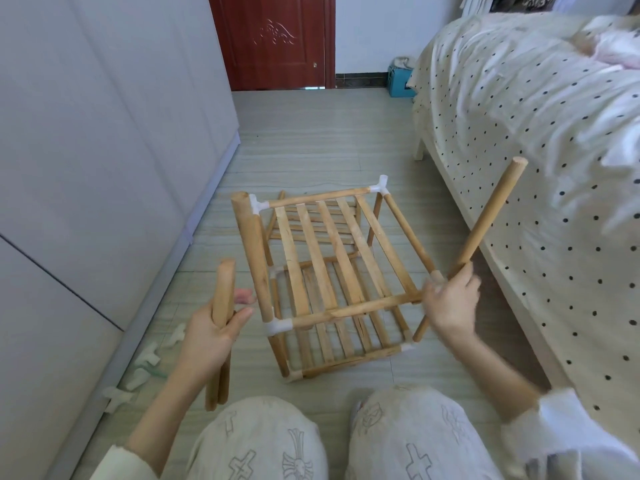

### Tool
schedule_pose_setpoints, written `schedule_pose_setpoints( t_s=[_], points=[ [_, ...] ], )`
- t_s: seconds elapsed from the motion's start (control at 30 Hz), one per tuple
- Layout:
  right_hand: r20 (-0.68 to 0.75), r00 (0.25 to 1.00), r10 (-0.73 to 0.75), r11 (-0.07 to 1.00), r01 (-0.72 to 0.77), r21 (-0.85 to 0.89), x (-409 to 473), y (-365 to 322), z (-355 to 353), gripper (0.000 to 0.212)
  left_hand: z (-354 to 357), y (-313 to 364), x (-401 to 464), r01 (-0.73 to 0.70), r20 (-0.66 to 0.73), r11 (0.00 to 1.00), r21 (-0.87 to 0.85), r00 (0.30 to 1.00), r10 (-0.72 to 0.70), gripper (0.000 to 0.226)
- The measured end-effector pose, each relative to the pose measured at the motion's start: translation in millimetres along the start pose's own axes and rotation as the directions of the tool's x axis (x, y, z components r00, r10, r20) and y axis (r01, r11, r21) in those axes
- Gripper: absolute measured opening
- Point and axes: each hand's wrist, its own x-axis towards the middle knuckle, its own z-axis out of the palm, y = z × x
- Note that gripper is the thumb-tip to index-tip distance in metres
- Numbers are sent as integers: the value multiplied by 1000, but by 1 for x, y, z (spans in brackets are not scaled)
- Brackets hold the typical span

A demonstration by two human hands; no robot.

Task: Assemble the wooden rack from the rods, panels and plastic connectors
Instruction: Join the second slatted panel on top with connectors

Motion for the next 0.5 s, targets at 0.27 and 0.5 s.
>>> schedule_pose_setpoints(
  t_s=[0.27, 0.5],
  points=[
    [586, 525, -617, 538, 825, -172, -63, -58, 64, 36, -15, -23, -4, 56, -86, 994, -96, 994, -64, 17],
    [739, 363, -568, 557, 830, 20, -83, -63, 106, 66, -19, -35, -9, 106, -118, 987, -118, 986, -120, 18]
  ],
)
